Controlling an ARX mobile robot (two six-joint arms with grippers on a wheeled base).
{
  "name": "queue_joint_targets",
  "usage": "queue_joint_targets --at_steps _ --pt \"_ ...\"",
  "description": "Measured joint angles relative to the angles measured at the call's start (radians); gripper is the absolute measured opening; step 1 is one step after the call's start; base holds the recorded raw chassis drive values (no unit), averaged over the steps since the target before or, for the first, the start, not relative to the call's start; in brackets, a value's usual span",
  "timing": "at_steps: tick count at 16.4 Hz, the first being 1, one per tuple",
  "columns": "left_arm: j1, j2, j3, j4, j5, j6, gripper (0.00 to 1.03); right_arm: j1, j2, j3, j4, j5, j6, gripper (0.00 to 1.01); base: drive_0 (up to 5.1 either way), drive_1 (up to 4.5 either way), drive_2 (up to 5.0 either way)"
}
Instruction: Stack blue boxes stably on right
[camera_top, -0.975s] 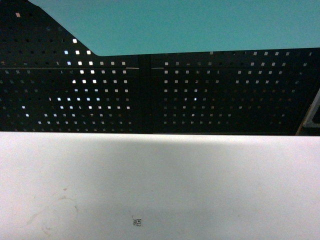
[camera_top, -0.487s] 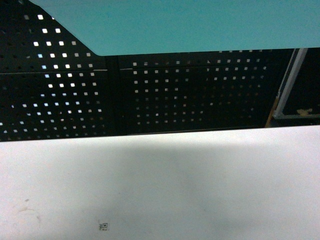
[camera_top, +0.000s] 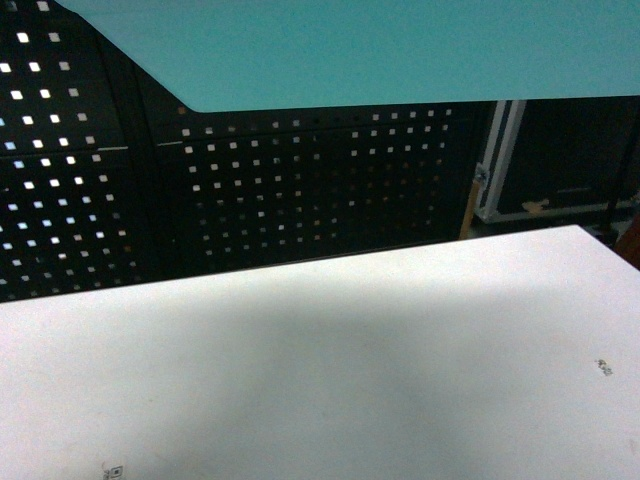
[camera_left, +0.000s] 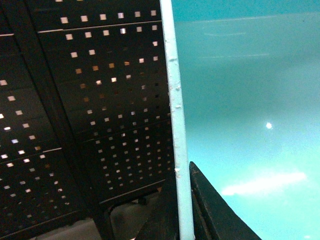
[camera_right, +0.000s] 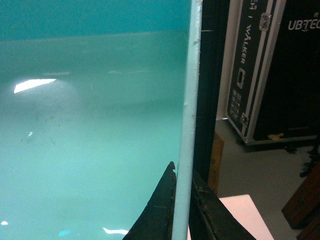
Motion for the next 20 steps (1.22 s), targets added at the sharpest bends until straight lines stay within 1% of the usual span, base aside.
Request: queue_joint_targets --at_steps 5,20 --pt "0.0 0.0 0.0 0.0 -0.001 0.006 0.02 0.0 0.0 0.0 0.0 0.0 0.0 0.07 -1.6 -1.62 -1.6" --pt "0.0 0.0 0.0 0.0 0.0 0.006 0.02 0.0 0.0 0.0 0.0 0.0 0.001 0.07 -1.6 -1.61 -1.6"
